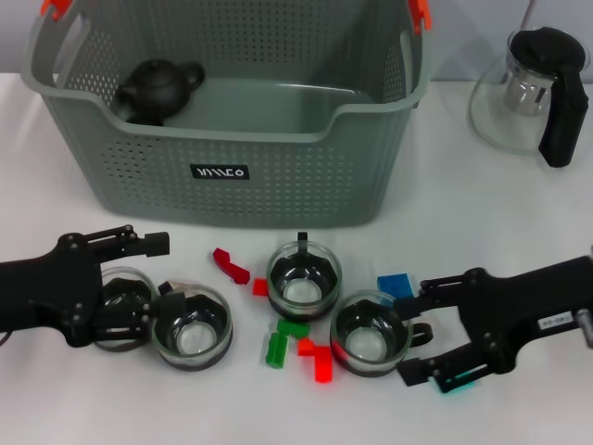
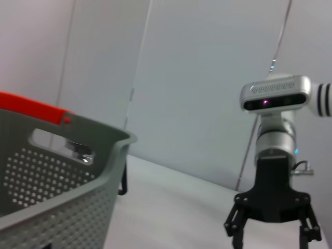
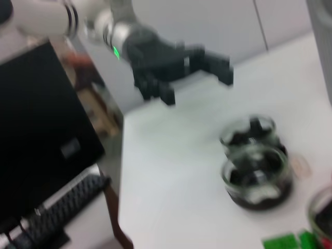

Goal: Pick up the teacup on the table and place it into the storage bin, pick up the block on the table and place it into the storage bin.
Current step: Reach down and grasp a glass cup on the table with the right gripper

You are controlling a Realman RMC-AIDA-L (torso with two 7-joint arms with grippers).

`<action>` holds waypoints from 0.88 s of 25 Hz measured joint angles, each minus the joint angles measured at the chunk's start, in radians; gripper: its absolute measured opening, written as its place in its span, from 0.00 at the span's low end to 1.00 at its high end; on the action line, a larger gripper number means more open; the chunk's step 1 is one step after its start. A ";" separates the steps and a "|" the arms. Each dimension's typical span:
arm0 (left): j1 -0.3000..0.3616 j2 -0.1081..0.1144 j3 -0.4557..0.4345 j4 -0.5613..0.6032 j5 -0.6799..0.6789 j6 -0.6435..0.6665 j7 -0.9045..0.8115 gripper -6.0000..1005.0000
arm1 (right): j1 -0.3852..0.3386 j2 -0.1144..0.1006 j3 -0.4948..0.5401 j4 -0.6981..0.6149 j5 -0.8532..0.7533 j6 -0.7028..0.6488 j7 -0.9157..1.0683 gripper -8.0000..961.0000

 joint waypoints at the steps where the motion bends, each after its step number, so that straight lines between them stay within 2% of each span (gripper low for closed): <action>1: -0.002 0.001 -0.003 -0.001 0.000 -0.006 -0.002 0.84 | 0.002 -0.001 -0.009 -0.043 -0.018 -0.011 0.037 0.95; 5: -0.006 0.002 -0.006 -0.008 -0.001 -0.031 -0.006 0.84 | 0.033 0.004 -0.014 -0.205 -0.085 -0.072 0.148 0.95; 9: -0.008 0.002 -0.006 -0.010 -0.001 -0.041 -0.006 0.84 | 0.097 0.017 -0.044 -0.320 -0.165 -0.114 0.235 0.95; 15: -0.006 0.000 -0.028 -0.011 -0.003 -0.043 -0.008 0.84 | 0.208 0.031 -0.211 -0.321 -0.252 -0.089 0.317 0.95; 22: -0.005 0.000 -0.059 -0.015 -0.007 -0.042 -0.008 0.84 | 0.244 0.041 -0.448 -0.303 -0.250 0.022 0.390 0.95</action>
